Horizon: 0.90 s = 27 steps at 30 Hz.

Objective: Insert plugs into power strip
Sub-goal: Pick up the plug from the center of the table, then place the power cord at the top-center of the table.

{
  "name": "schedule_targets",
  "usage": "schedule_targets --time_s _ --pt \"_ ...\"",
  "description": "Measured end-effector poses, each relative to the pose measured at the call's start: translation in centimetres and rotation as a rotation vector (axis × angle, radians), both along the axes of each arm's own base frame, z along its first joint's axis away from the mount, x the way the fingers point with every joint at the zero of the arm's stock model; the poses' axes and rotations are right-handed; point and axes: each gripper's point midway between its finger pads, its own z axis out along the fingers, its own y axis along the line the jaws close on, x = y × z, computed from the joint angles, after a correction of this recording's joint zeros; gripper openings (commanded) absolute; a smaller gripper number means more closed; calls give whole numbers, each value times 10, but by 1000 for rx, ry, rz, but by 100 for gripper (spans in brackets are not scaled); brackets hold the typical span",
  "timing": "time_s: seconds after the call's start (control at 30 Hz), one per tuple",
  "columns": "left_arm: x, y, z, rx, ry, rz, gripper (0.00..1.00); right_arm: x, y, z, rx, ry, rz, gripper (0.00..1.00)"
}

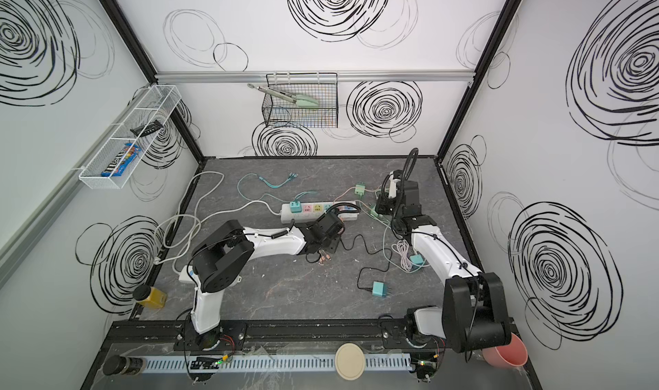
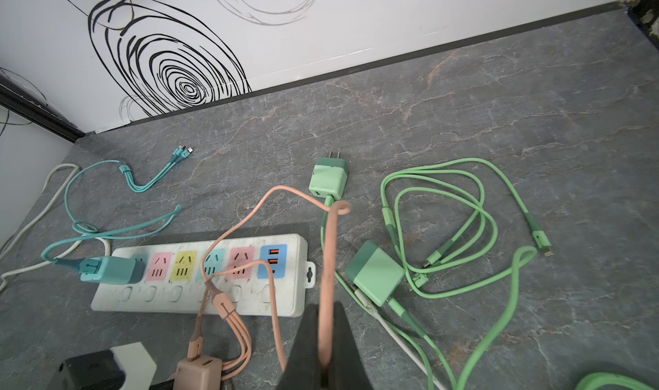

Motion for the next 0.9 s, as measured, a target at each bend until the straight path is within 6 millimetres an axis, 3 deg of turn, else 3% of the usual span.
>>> schedule_targets --time_s 0.3,0.47,0.57,0.7,0.9 --pt "-14 16 10 -9 -9 -48 26 0 -1 -1 -15 0 6 9" --pt "-22 24 32 -37 -54 -106 0 -2 -2 1 -24 -8 10 6" --pt "-27 29 46 -49 -84 -137 0 -7 1 8 -14 -30 36 3" --pt "-37 41 77 -89 -142 -155 0 -10 8 30 4 -101 77 0" --pt "-29 63 159 -222 -280 -124 0 -9 11 88 26 -284 99 0"
